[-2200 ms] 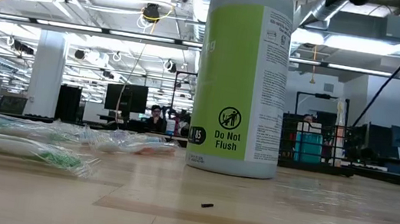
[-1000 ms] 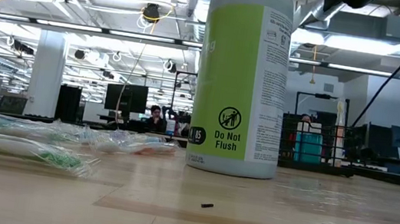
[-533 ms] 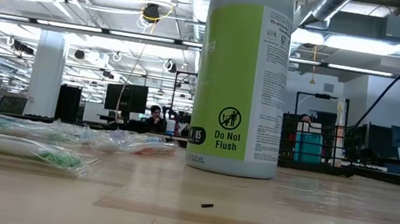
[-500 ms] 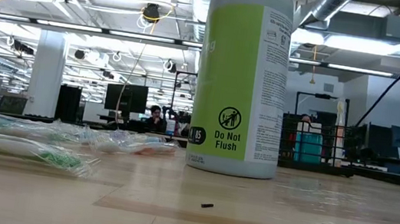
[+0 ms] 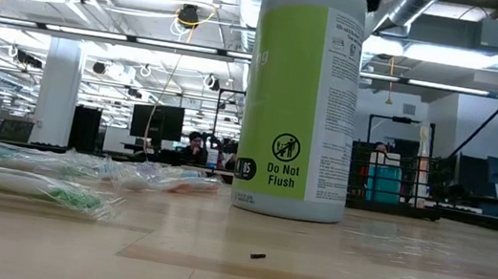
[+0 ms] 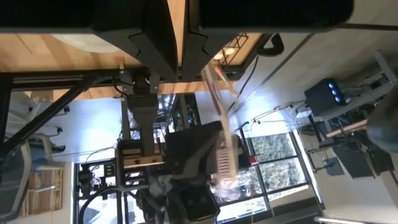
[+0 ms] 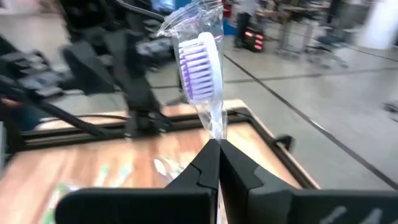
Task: Pick & Place toothbrushing station
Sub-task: Put the purple toothbrush into the wire organizer, then put the green toothbrush into the wire organizer
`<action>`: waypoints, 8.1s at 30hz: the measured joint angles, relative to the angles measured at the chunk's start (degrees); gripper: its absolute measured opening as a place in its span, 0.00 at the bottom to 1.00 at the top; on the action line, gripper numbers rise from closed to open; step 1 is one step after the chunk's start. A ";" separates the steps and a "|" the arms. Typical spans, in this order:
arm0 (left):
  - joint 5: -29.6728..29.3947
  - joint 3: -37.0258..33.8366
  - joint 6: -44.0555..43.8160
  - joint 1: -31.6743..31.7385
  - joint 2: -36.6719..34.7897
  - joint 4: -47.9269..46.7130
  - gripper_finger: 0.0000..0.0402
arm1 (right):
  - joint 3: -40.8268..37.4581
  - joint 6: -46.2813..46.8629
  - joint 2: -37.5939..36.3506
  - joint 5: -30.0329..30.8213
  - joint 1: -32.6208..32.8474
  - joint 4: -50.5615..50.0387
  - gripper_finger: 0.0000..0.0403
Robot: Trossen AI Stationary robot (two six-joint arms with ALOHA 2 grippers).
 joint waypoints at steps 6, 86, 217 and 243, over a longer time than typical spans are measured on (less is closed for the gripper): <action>0.00 0.00 -0.40 0.00 0.02 -0.39 0.04 | -5.29 1.01 -4.48 6.15 0.51 -1.03 0.00; -4.86 -6.46 -5.86 0.26 0.09 -1.84 0.04 | -42.56 9.37 -0.22 15.17 -21.22 39.25 0.00; 17.66 -6.49 -27.48 25.20 20.15 -50.11 0.04 | -42.47 7.58 -12.25 15.31 10.56 39.39 0.31; 9.93 -6.49 -32.66 19.13 -8.20 -47.64 0.01 | -42.42 8.48 -12.25 15.29 10.54 38.58 0.30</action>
